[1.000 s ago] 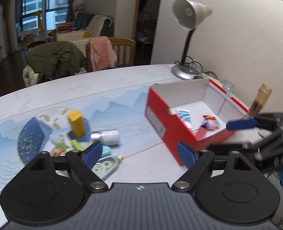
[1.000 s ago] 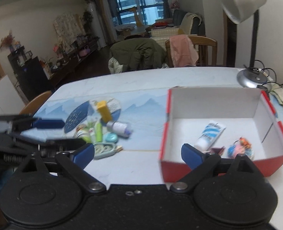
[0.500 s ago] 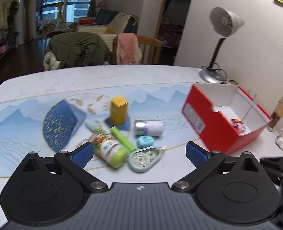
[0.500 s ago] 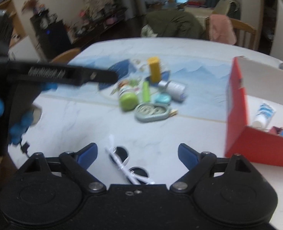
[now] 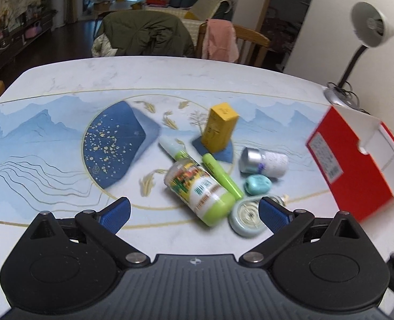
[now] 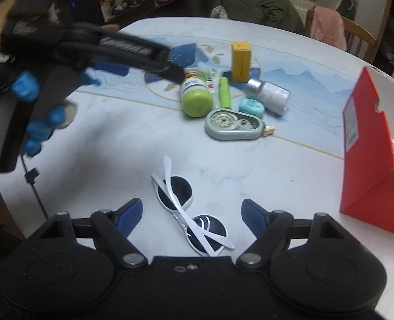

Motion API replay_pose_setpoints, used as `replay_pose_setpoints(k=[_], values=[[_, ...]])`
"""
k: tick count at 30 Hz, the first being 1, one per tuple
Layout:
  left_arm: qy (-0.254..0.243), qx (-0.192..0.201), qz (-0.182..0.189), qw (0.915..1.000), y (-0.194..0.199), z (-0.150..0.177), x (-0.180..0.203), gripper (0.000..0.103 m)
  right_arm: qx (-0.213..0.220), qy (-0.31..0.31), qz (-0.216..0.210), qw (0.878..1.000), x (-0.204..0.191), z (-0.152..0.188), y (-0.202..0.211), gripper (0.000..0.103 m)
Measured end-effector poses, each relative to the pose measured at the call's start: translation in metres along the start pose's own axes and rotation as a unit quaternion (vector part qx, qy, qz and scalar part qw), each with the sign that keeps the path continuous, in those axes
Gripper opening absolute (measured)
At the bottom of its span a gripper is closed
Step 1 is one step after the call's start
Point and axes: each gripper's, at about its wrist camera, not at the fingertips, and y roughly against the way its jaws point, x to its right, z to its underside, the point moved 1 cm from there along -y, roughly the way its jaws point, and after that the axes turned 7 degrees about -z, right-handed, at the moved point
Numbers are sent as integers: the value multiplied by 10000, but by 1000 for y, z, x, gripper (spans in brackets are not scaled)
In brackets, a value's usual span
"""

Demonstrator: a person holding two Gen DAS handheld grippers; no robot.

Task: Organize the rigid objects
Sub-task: 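Grasp the green-capped jar with the left tool while the right tool grasps the white sunglasses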

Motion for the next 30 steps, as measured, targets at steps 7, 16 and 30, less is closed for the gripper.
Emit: replay_pose_setpoints(k=[7, 16, 30], values=[[-43, -105, -196, 9997, -32, -13, 4, 103, -231, 213, -107, 9994, -3, -4, -14, 72], [80, -259, -333, 9991, -63, -20, 11, 103, -415, 281, -120, 9987, 0, -7, -26, 56], [306, -488, -343, 9978, -88, -13, 8, 100, -546, 562, -287, 9965, -3, -6, -32, 34]])
